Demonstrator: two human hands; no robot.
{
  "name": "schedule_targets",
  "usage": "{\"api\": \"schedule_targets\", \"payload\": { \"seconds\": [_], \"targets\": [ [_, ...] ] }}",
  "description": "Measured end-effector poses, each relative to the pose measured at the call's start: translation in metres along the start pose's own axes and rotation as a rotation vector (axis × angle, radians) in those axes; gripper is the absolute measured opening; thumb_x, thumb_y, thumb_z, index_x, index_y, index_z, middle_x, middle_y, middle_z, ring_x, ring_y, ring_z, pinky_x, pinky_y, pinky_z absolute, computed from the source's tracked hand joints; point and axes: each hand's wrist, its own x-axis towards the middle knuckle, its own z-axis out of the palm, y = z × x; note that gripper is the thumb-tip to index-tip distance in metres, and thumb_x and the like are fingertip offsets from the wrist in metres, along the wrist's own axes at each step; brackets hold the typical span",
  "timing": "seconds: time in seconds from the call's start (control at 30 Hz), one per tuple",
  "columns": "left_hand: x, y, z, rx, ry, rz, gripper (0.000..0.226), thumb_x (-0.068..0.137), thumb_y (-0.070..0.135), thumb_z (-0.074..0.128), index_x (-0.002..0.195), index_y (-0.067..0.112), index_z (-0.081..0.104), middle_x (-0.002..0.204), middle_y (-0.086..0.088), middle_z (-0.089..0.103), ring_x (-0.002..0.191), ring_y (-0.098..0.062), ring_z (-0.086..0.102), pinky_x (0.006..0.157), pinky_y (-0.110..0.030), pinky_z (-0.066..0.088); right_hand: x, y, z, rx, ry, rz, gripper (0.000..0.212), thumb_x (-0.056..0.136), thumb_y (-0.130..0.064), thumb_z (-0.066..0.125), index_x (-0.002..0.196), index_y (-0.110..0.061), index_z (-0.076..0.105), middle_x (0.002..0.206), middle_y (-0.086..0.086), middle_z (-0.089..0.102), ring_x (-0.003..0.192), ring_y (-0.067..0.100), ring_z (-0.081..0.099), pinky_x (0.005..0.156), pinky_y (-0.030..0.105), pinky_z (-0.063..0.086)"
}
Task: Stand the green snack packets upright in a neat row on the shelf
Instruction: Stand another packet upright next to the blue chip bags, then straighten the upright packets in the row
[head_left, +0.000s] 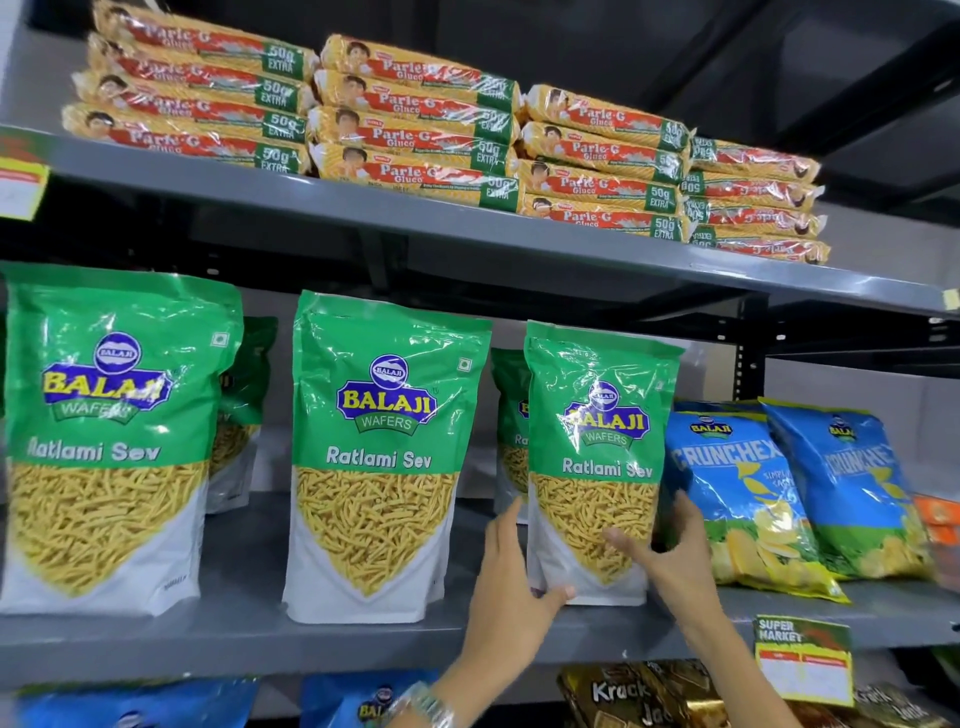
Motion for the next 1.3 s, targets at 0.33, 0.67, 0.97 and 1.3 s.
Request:
{"api": "schedule_targets", "payload": {
  "seconds": [0.33, 0.67, 0.97, 1.3],
  "targets": [
    [-0.031, -0.024, -0.118, -0.140, 0.747, 0.101, 0.059, 0.075, 0.035, 0.066, 0.123, 0.042, 0.034, 0.135, 0.001, 0.037, 0.126, -0.009, 0.037, 0.105, -0.013, 0.026, -0.056, -0.058, 0.106, -0.044, -0.438, -0.216, 0.090, 0.057, -0.049, 0.080, 0.130, -0.030, 0.031, 0.127, -0.009, 0.047, 0.109, 0.007, 0.051, 0.096, 0.030, 0.044],
    [-0.013, -0.063, -0.198, -0.045, 0.013, -0.293, 0.138, 0.031, 0.056, 0.085, 0.143, 0.019, 0.014, 0.134, 0.004, 0.037, 0.118, -0.014, 0.041, 0.101, -0.032, 0.035, -0.060, -0.043, 0.159, 0.123, -0.643, -0.026, 0.084, 0.053, -0.039, 0.086, 0.121, -0.029, 0.038, 0.118, -0.018, 0.054, 0.113, 0.006, 0.052, 0.091, 0.017, 0.043],
    [-0.008, -0.063, -0.198, -0.047, -0.015, -0.292, 0.110, 0.028, 0.068, 0.078, 0.120, 0.037, 0.027, 0.116, 0.017, 0.047, 0.113, -0.015, 0.049, 0.095, -0.030, 0.041, -0.050, -0.037, 0.161, 0.157, -0.650, 0.016, 0.074, 0.049, -0.037, 0.088, 0.107, -0.035, 0.042, 0.116, -0.015, 0.057, 0.110, 0.006, 0.054, 0.096, 0.029, 0.045],
    [-0.006, -0.066, -0.193, -0.065, 0.006, -0.253, 0.085, 0.030, 0.065, 0.079, 0.101, 0.052, 0.034, 0.111, 0.026, 0.051, 0.101, 0.004, 0.053, 0.077, -0.014, 0.045, -0.043, -0.025, 0.162, 0.208, -0.644, 0.031, 0.090, 0.033, -0.051, 0.089, 0.108, -0.033, 0.044, 0.120, -0.009, 0.059, 0.112, 0.010, 0.056, 0.102, 0.039, 0.044]
  ]
}}
